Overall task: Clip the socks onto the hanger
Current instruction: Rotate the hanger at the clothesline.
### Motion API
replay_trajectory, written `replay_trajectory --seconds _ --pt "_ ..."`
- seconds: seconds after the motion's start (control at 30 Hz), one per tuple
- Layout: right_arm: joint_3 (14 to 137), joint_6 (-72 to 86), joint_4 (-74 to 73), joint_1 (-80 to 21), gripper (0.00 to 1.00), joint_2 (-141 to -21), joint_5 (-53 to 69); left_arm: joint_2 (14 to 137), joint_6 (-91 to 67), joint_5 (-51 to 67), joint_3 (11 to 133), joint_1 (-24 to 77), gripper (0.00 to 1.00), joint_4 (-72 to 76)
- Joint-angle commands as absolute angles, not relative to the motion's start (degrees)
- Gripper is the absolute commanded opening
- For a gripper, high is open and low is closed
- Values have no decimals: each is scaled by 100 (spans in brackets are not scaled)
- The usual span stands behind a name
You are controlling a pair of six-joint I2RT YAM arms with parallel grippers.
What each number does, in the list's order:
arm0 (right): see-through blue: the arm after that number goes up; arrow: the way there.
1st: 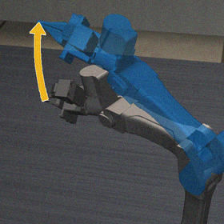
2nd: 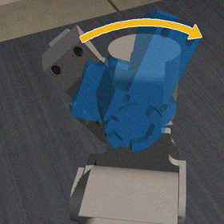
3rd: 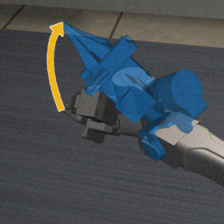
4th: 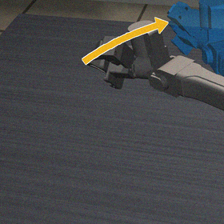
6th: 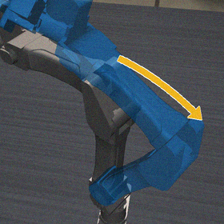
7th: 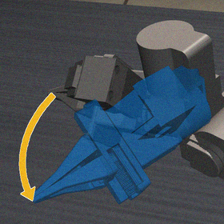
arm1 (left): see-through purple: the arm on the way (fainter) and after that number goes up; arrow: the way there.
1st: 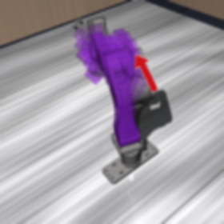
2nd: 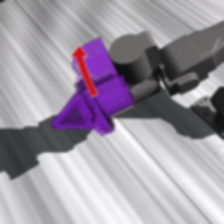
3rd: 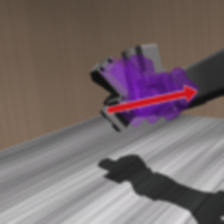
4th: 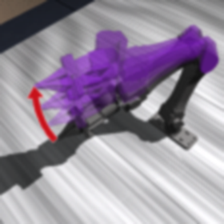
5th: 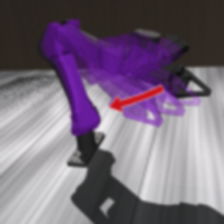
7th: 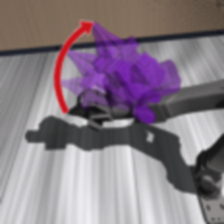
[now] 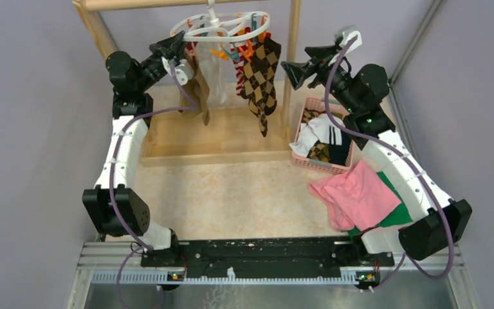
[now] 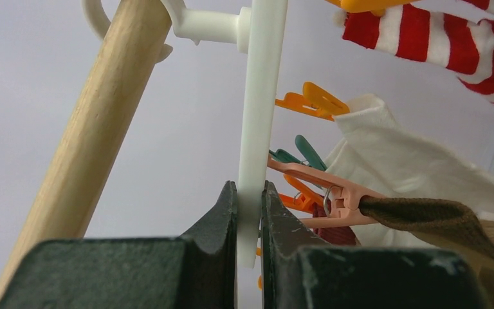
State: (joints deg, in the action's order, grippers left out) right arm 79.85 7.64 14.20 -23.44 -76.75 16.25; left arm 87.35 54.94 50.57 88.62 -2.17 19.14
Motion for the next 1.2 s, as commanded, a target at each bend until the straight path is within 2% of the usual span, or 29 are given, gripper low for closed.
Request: replay_trajectory --seconds 0.0,0.67,0.83,0.93,1.07,1.17 --pt "7917 876 1668 -2294 86 -7394 1763 8053 5874 3952 8732 -164 0 2115" --pt "7681 1033 1720 -2288 86 -7069 2009 7453 7430 1206 8462 1358 0 1153" --pt "7631 1108 1781 -2293 86 -7041 2039 7232 7544 862 8406 1564 1 1028" --pt "7611 1170 1824 -2292 86 -7023 2068 7127 7455 1062 8438 1621 7 814" --pt "7565 1200 1837 -2292 86 -6984 2085 7087 7274 1322 8429 1668 22 643" --pt "7526 1204 1812 -2294 86 -6940 2084 7047 7044 1425 8374 1679 25 694"
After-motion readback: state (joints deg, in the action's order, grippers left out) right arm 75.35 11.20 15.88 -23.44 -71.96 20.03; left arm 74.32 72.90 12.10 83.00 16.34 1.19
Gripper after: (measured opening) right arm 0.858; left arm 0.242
